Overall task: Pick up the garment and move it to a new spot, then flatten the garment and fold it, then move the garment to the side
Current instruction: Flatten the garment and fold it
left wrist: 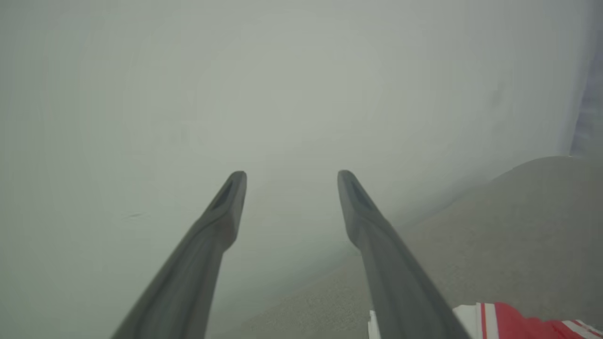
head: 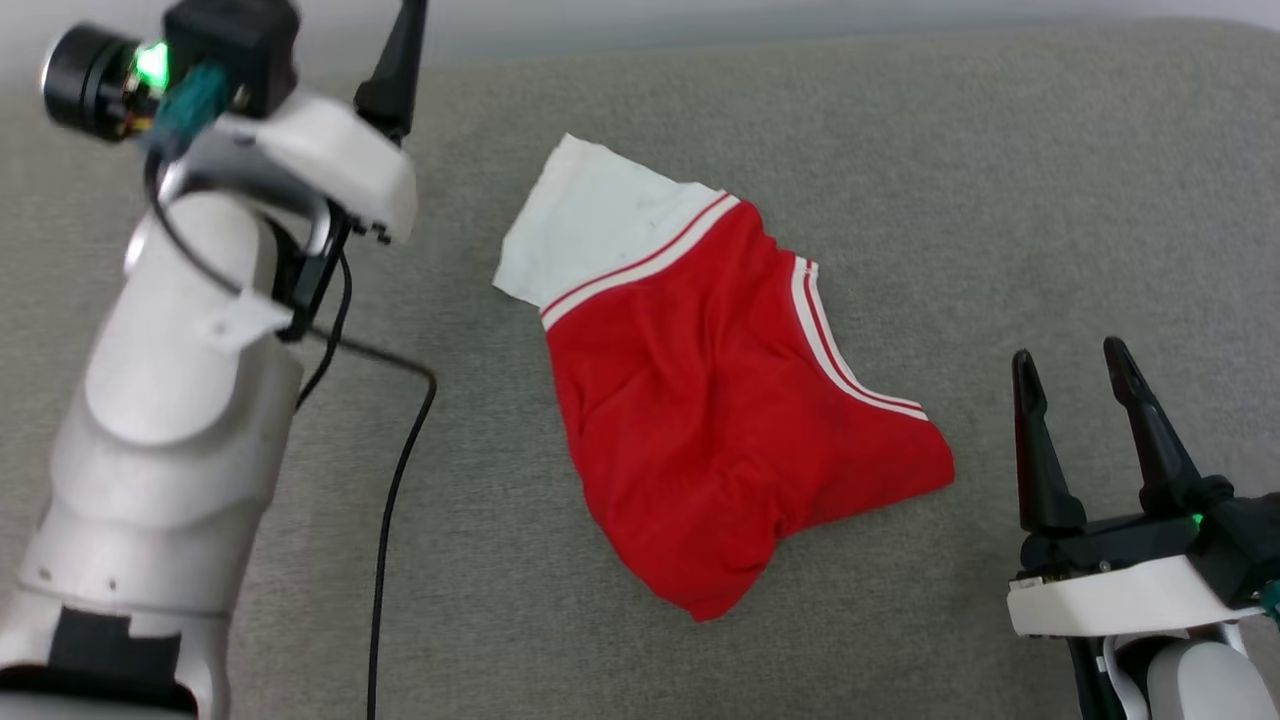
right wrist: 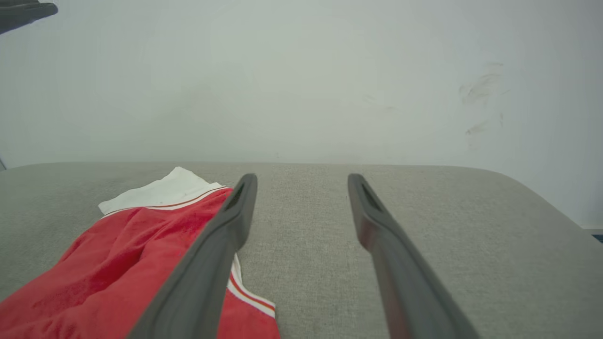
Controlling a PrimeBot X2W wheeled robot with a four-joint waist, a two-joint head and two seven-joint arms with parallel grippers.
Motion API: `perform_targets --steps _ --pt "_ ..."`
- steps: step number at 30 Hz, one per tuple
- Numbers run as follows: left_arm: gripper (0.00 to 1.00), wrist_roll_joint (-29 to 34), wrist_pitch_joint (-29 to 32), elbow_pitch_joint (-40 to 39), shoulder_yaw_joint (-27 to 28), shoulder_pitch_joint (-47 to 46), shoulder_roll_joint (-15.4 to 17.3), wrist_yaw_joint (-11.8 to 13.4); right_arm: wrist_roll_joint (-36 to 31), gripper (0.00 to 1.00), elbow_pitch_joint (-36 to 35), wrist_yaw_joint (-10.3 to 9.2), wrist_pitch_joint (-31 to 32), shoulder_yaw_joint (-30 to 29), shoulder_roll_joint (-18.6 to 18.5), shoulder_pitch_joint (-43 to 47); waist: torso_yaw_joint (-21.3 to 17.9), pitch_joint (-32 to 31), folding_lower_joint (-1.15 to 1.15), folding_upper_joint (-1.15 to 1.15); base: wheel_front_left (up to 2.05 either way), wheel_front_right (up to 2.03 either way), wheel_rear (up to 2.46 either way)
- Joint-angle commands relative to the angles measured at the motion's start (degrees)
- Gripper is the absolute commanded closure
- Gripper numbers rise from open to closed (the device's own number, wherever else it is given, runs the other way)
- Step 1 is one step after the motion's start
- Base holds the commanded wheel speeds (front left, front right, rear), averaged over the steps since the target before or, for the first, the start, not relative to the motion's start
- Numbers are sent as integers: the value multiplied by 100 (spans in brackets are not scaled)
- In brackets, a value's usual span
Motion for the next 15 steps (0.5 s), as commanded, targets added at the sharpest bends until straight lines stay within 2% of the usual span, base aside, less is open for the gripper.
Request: perform_targets --steps 1,4,8,15 --pt "0 -87 117 68 -131 -139 77 -4 33 0 -27 -4 -13 -5 9 -82 -180 205 -2 0 0 0 0" --pt "0 -690 842 372 -778 -694 211 -6 58 0 -65 -4 -13 -13 8 -157 -272 360 -2 0 0 0 0" --pt "0 -1562 2108 693 -1623 -1301 420 -2 93 0 -100 -4 -13 0 10 -279 -372 585 -2 0 0 0 0" --pt "0 -2851 4048 783 -3036 -2037 845 -3 135 0 -150 -4 -13 51 9 -507 -512 1001 -2 0 0 0 0"
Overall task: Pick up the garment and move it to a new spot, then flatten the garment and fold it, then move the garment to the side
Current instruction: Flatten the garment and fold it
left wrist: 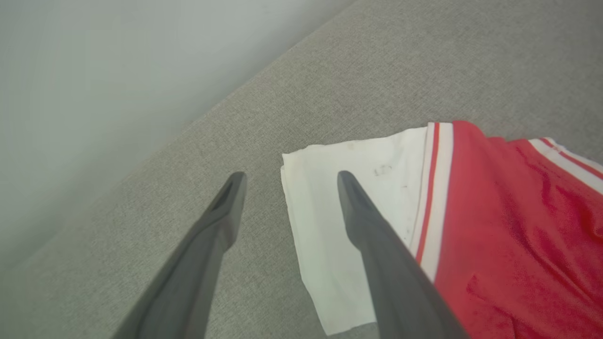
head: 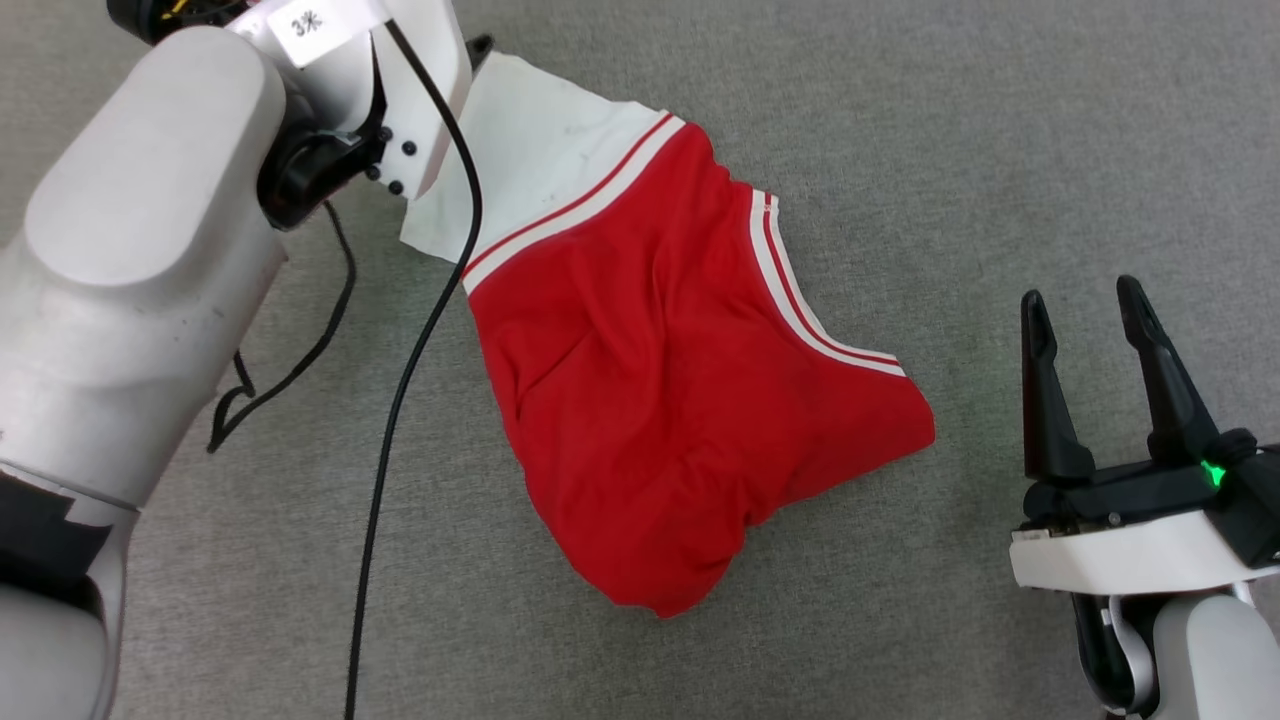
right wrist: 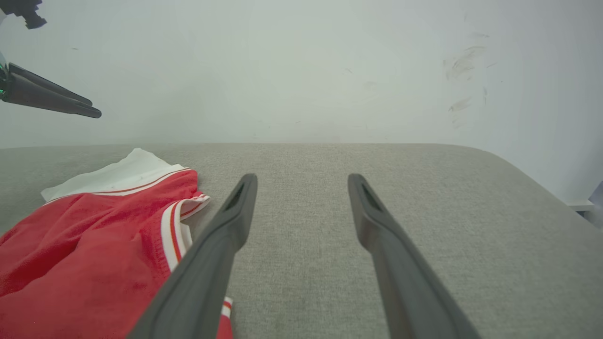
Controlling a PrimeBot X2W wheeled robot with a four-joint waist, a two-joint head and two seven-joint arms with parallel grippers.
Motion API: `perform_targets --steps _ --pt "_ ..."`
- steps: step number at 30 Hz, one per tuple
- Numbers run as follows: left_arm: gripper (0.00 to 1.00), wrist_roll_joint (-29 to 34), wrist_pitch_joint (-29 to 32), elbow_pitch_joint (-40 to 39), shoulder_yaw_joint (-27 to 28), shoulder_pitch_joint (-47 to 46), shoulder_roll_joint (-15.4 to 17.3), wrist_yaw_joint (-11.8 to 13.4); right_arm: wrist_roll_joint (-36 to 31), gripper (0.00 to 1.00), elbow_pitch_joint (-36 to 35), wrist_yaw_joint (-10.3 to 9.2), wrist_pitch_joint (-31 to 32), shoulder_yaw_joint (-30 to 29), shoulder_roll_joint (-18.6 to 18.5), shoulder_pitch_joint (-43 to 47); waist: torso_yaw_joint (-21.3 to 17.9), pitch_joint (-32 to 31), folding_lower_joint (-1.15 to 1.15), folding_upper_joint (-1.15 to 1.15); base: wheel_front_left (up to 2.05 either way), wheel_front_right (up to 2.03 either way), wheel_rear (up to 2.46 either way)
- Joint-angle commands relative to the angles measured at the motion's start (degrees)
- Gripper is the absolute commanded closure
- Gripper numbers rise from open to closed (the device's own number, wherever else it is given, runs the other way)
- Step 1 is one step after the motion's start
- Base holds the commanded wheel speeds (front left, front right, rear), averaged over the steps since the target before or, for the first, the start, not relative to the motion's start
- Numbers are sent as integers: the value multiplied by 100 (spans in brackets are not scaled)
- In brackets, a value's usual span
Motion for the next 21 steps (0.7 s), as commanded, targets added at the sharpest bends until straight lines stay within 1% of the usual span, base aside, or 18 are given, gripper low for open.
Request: perform_targets --steps 1,4,9,12,15,19,20,21 --pt "0 -226 308 14 -263 -154 119 1 45 0 -25 -4 -13 28 11 -153 -98 193 -1 0 0 0 0" --pt "0 -625 824 -4 -730 -258 265 1 76 0 -19 -4 -13 44 11 -227 -156 339 -1 0 0 0 0" --pt "0 -1043 1331 -86 -1477 -337 520 1 113 0 -18 -4 -13 67 11 -327 -213 525 -1 0 0 0 0" --pt "0 -1100 1508 -44 -1990 -298 682 2 128 0 -32 -4 -13 62 10 -344 -231 603 -1 0 0 0 0" --pt "0 -1239 1626 29 -2375 -258 775 2 129 0 -44 -4 -13 49 11 -392 -237 662 -1 0 0 0 0" --pt "0 -1402 1670 83 -2728 -228 845 2 124 0 -38 -4 -13 46 11 -441 -234 728 -1 0 0 0 0" --pt "100 -1502 1533 147 -2834 -248 865 2 108 0 -27 -4 -13 49 11 -437 -222 746 -1 0 0 0 0" --pt "100 -1524 1460 158 -2846 -279 866 10 96 0 -20 -4 -13 36 11 -435 -207 738 -1 0 0 0 0"
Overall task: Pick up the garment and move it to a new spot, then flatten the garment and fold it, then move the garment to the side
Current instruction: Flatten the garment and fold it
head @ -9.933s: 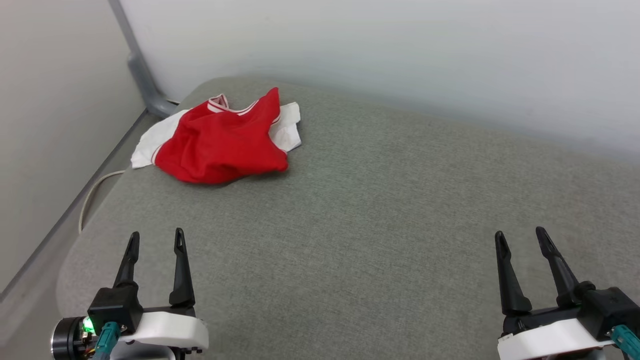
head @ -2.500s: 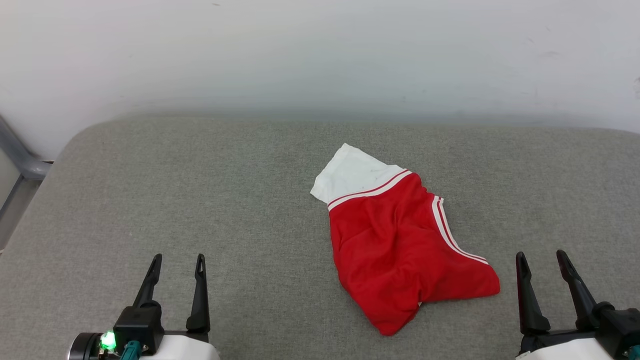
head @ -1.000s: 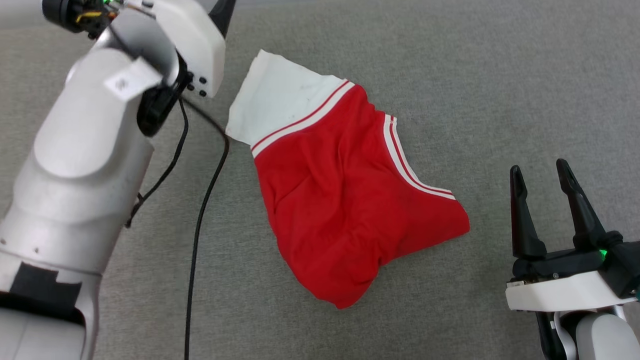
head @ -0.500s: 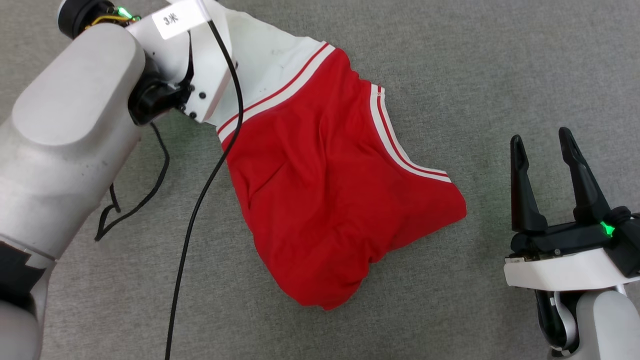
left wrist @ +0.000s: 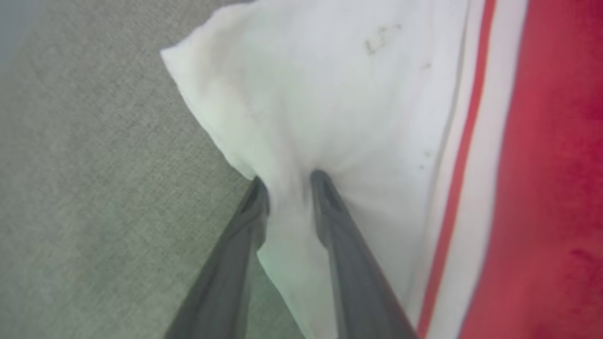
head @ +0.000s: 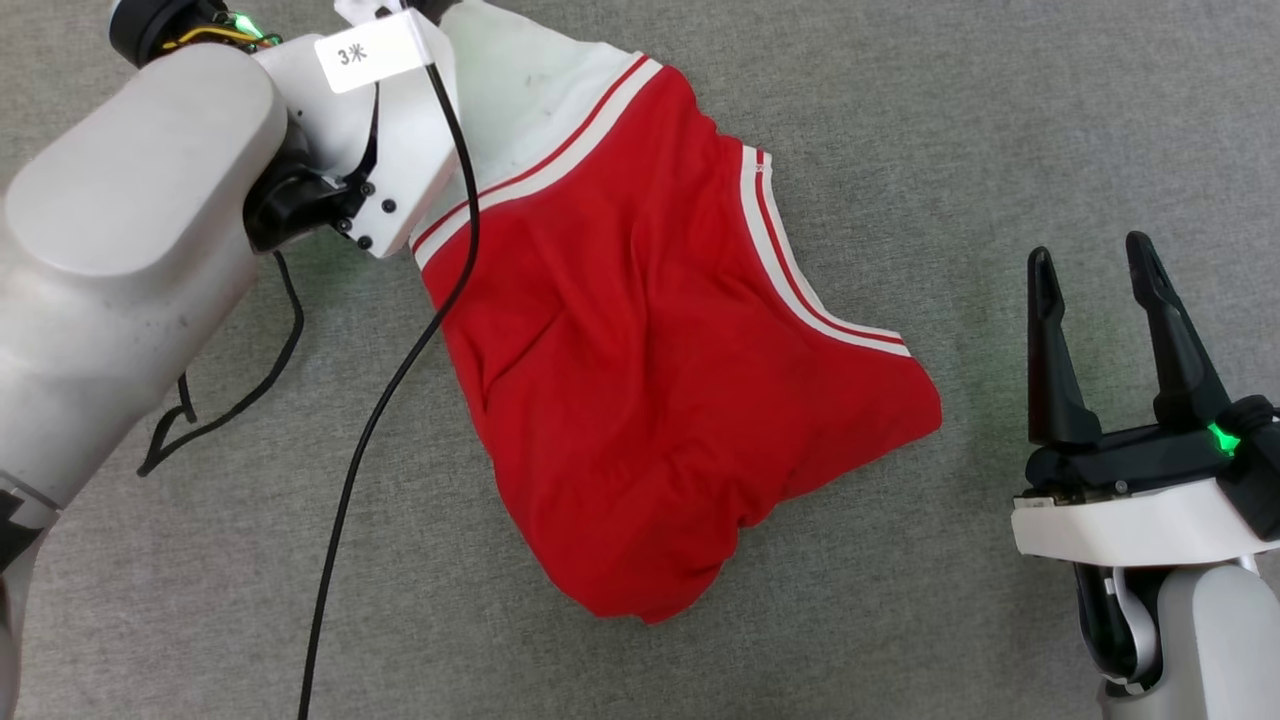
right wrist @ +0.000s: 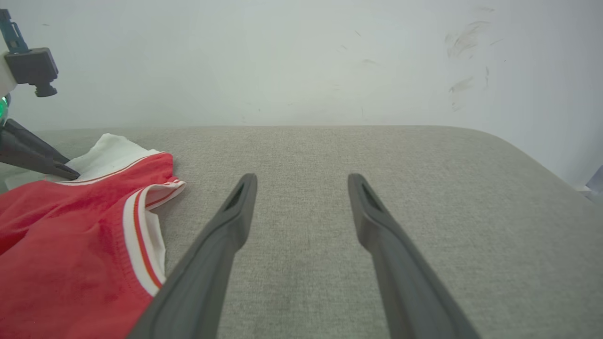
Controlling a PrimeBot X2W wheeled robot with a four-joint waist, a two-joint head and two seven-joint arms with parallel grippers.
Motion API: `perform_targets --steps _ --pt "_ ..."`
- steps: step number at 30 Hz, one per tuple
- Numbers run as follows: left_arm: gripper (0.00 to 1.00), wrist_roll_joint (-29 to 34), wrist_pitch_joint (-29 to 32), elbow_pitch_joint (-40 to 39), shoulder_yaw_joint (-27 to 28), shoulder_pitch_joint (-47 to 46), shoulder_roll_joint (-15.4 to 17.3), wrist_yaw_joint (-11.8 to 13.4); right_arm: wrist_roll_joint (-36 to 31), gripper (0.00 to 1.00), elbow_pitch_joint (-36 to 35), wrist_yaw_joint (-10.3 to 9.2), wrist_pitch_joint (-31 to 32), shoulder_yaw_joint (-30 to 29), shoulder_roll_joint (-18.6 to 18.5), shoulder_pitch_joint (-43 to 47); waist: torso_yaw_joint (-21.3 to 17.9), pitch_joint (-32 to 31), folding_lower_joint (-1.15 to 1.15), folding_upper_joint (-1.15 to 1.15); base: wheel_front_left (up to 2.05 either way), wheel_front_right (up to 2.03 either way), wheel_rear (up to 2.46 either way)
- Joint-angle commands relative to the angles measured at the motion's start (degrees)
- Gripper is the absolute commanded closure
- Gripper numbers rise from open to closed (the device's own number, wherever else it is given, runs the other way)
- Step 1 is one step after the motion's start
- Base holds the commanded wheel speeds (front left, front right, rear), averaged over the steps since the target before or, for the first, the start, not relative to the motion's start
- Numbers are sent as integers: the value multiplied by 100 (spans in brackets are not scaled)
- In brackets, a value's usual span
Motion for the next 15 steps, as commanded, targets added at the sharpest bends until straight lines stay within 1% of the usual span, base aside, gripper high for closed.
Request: perform_targets --steps 1,4,8,12,13,15 --pt "100 -22 -39 283 -345 452 106 12 -19 0 12 -4 -13 -31 10 -53 39 -25 2 0 0 0 0" --pt "100 -46 -487 210 -317 293 37 12 -86 0 36 -4 -13 -52 10 -4 133 -136 2 0 0 0 0" --pt "100 -54 -1304 -59 -296 178 11 11 -152 0 64 -4 -14 -79 9 93 314 -408 2 0 0 0 0" --pt "100 -119 -2151 -301 -271 353 147 11 -206 0 110 -5 -13 -110 9 254 548 -739 2 0 0 0 0" --pt "100 -119 -2151 -301 -271 353 147 11 -206 0 110 -5 -13 -110 9 254 548 -739 2 0 0 0 0" --pt "100 -157 -2553 -379 -199 533 225 11 -250 0 128 -5 -13 -138 8 343 685 -909 2 0 0 0 0"
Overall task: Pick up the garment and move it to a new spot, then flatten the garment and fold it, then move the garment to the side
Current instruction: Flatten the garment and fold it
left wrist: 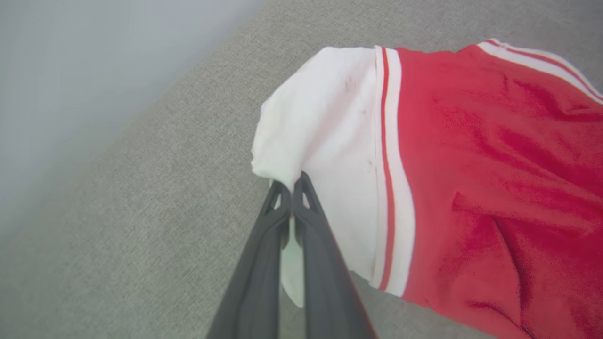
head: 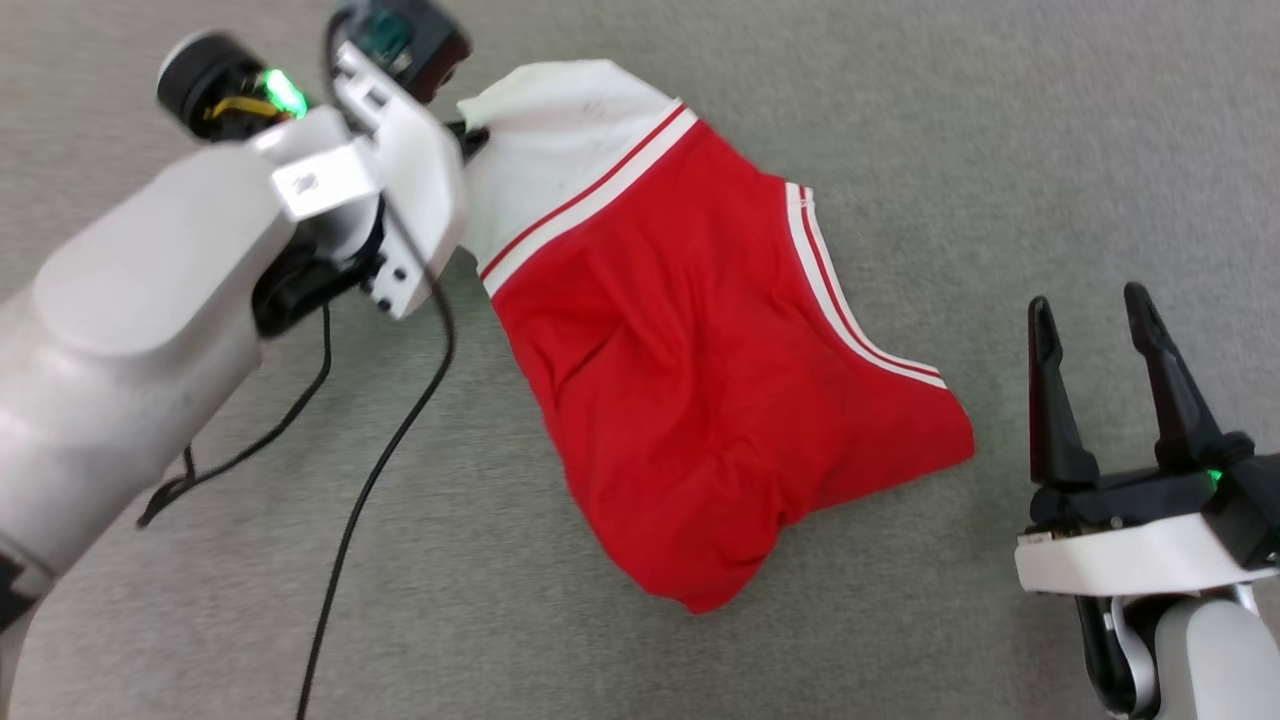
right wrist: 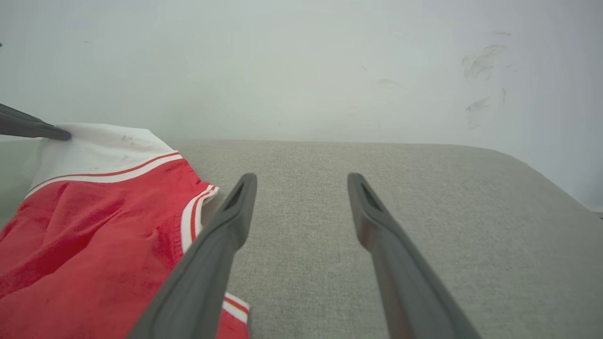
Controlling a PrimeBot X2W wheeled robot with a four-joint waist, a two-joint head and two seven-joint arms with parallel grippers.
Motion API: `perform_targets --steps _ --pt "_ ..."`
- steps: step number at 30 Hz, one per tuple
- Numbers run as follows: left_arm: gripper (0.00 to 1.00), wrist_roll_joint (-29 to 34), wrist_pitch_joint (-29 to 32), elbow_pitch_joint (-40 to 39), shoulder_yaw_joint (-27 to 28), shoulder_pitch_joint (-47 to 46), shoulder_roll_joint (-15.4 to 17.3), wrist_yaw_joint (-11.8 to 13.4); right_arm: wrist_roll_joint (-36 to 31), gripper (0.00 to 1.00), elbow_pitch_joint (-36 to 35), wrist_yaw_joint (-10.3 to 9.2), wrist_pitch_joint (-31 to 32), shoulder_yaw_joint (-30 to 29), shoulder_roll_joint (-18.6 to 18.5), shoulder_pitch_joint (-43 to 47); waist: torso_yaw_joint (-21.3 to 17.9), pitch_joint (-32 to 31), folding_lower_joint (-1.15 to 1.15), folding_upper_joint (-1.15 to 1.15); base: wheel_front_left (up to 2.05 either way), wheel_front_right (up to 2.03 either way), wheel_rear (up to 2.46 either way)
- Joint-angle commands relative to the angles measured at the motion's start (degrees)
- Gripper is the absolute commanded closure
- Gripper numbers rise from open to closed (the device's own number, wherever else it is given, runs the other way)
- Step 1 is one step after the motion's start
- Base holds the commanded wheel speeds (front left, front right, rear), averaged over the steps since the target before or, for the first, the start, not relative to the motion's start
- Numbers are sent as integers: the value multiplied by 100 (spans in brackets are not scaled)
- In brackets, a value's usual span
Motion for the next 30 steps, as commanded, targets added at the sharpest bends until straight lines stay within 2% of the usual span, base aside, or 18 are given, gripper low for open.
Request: perform_targets --steps 1,7,15,20,26,30 --pt "100 -69 -217 -37 64 239 91 17 -36 0 28 -5 -13 -19 9 92 280 -315 0 0 0 0 0" --pt "100 -259 -978 -281 249 966 535 254 -143 0 50 -5 -13 -105 8 325 630 -734 0 0 0 0 0" --pt "100 -768 -1619 -609 506 2119 1286 842 -208 0 63 -6 -13 -173 7 567 949 -1072 0 0 0 0 0" --pt "100 -1182 -1919 -556 578 2927 1582 1121 -218 0 76 -6 -14 -181 8 644 1029 -1153 0 0 0 0 0" --pt "100 -1596 -2114 -222 600 3667 1644 1306 -258 0 127 -6 -13 -181 8 722 1050 -1202 0 0 0 0 0" --pt "100 -1790 -2119 71 545 3987 1490 1252 -278 0 173 -5 -14 -200 8 725 1029 -1231 0 0 0 0 0"
